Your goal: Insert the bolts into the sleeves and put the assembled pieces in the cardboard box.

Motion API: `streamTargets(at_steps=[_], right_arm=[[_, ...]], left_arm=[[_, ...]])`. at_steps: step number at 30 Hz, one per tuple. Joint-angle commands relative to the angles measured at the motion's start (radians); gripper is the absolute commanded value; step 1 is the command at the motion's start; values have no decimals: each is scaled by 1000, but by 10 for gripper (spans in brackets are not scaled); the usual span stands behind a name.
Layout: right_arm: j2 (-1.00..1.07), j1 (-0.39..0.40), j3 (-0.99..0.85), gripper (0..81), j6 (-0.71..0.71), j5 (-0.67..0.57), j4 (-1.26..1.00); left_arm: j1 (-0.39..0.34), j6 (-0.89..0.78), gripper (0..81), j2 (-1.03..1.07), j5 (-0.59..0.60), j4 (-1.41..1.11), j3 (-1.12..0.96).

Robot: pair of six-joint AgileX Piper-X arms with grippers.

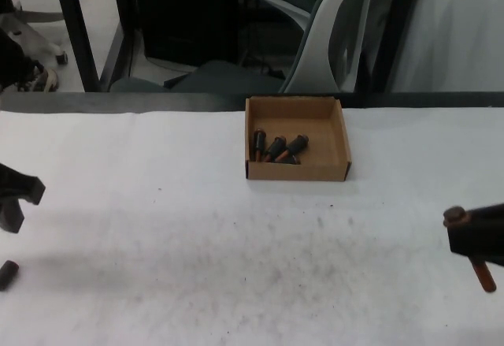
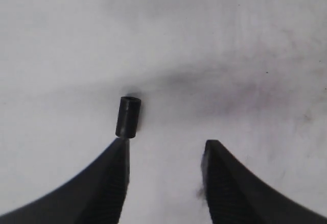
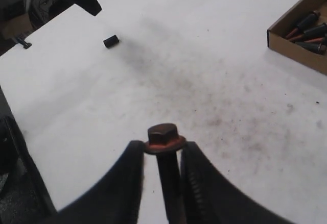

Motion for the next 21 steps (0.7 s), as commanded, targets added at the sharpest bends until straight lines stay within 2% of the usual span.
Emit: streamTargets(at_steps=[1,6,21], right_arm=[[-10,2,0,2,18,-20,-39],[-10,2,0,2,69,-20,-71],[0,2,0,2,69,-18,-71]], left_arm=[[4,-20,438,29,-16,-24,6],[4,-28,438,130,-34,-35,6],[4,-35,438,275,-128,-52,6]])
